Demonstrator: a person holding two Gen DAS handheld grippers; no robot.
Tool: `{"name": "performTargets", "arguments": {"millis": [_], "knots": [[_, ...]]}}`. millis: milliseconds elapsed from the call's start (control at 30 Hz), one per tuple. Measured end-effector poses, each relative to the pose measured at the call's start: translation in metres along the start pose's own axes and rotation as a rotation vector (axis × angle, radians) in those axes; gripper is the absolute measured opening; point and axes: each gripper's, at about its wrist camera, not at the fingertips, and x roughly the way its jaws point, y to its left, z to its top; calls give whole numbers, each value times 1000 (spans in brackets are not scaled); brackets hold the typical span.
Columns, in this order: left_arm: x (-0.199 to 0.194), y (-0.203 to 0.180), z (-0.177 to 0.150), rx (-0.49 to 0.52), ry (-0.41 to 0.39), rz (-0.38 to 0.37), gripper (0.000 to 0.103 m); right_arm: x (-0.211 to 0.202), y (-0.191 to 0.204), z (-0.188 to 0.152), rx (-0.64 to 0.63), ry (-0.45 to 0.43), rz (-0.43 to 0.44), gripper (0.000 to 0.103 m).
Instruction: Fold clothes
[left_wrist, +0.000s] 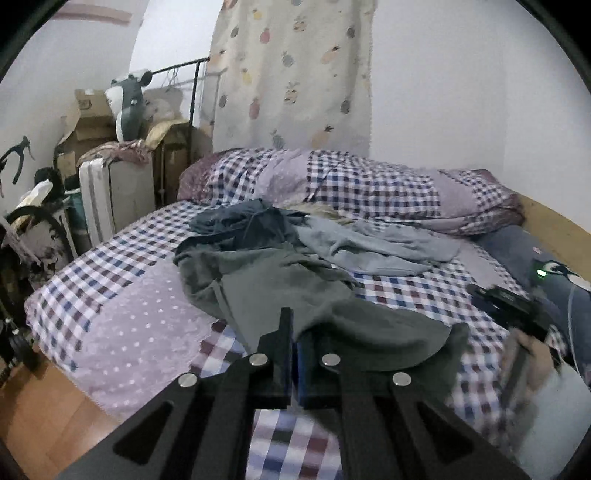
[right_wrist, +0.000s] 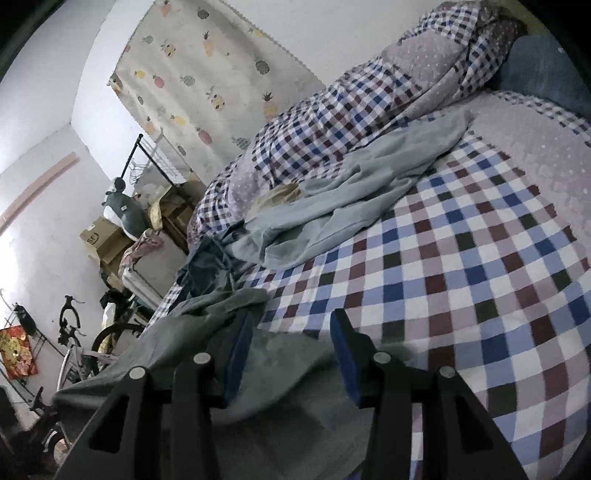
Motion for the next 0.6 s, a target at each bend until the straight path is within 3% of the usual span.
{"name": "performTargets", "arguments": {"millis": [233,467,600], "knots": [[-51,11,-36,-10,115,-4,0,2,-7,3,35,-5,-5,48],[-32,-9,-91,90,385,-18,0,16,4,-2,6,29,-3,48],[-25,-10,-101,86,446,10,3,26,13,-6,-17,52,1,47]]}}
